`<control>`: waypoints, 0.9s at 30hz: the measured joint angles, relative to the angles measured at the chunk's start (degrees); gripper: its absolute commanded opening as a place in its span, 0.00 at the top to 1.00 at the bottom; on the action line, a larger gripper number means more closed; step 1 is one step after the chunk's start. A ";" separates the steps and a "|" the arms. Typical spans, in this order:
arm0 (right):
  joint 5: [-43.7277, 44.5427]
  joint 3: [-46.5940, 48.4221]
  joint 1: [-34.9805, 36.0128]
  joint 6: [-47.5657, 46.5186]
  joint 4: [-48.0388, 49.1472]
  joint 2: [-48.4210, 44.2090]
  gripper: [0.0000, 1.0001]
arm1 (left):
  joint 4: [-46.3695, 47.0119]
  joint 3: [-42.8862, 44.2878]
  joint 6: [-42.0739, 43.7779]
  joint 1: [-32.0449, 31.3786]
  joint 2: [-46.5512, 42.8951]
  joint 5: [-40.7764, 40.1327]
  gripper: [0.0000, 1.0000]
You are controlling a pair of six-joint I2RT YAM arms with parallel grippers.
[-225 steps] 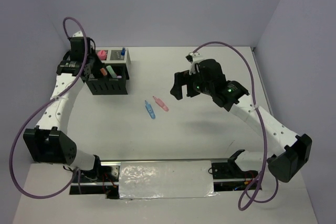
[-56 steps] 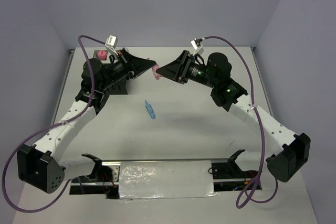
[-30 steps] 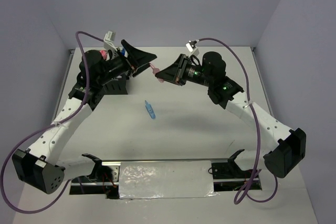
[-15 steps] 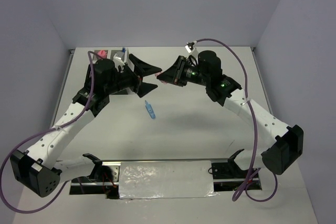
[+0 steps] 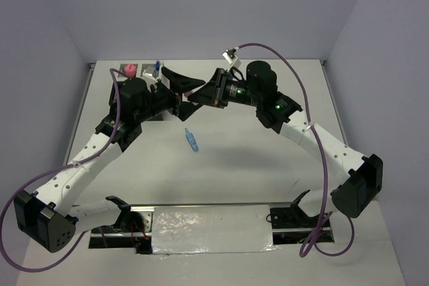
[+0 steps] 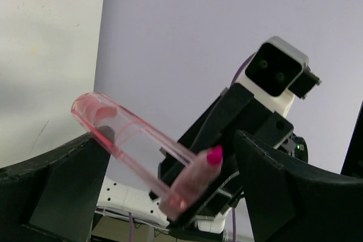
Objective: Sort the stationery into containers
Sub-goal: Close the pen cap on the pen.
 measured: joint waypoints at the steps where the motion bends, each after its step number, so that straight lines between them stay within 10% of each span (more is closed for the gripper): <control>1: -0.31 0.17 0.31 -0.02 0.07 0.00 1.00 | 0.02 0.00 0.04 0.02 0.02 -0.42 0.00; 14: -0.79 -0.07 0.85 -0.55 -1.68 -2.10 1.00 | 0.22 1.53 5.97 4.72 0.00 -3.45 0.05; 27: 0.66 -0.07 0.85 -1.84 -4.04 -2.36 1.00 | 0.33 2.86 10.73 5.64 -0.57 -5.03 0.54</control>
